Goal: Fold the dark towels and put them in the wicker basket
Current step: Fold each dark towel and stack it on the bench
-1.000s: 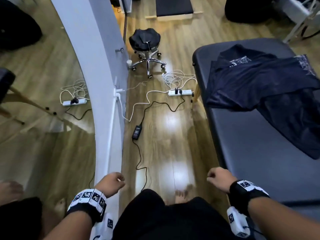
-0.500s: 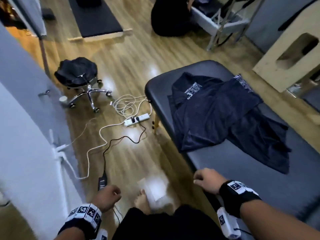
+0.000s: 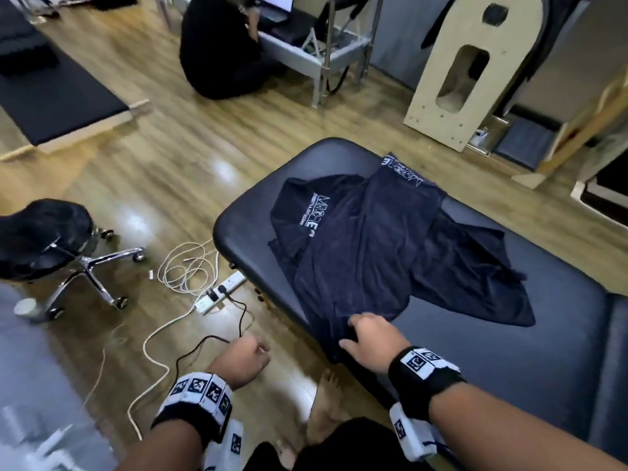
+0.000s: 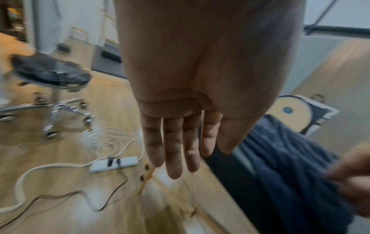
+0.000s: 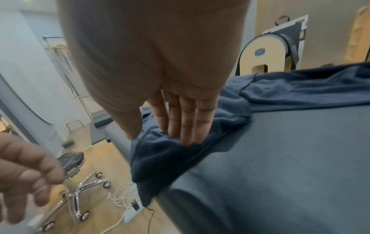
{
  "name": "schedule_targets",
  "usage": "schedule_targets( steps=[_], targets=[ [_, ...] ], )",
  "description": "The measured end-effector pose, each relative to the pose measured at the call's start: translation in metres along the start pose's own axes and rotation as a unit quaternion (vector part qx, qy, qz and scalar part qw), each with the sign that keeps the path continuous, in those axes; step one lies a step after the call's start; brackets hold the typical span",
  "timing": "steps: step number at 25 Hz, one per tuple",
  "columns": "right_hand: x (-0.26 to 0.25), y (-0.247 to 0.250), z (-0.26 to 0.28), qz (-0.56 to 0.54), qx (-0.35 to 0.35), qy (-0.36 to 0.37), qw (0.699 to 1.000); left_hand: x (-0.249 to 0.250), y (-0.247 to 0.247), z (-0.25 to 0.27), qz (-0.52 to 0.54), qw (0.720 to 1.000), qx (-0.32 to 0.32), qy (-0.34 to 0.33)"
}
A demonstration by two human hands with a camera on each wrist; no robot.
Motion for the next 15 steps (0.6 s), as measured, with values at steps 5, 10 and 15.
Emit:
schedule_targets(
  steps=[5, 10, 15],
  targets=[
    [-0.026, -0.008, -0.057, 0.018, -0.033, -0.033, 0.999, 0.035, 0.053, -0.028, 0.011, 0.998, 0.027, -0.047],
    [-0.006, 0.004, -0.079, -0.147, 0.011, -0.028, 0.989, 0.050, 0.089, -0.037, 0.012, 0.994, 0.082, -0.072],
    [-0.012, 0.037, -0.055, -0.191, 0.080, 0.021, 0.978, 0.109, 0.077, -0.061, 0.004, 0.971, 0.052, -0.234]
  ],
)
Point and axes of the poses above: each hand's wrist, its own z-axis away from the middle knuckle, its own y-axis out of the back of the hand, x = y × z, the point moved 2 cm from there along -z, towards the middle knuckle, and after that the axes turned 12 degrees about x, right-handed, at the moved point
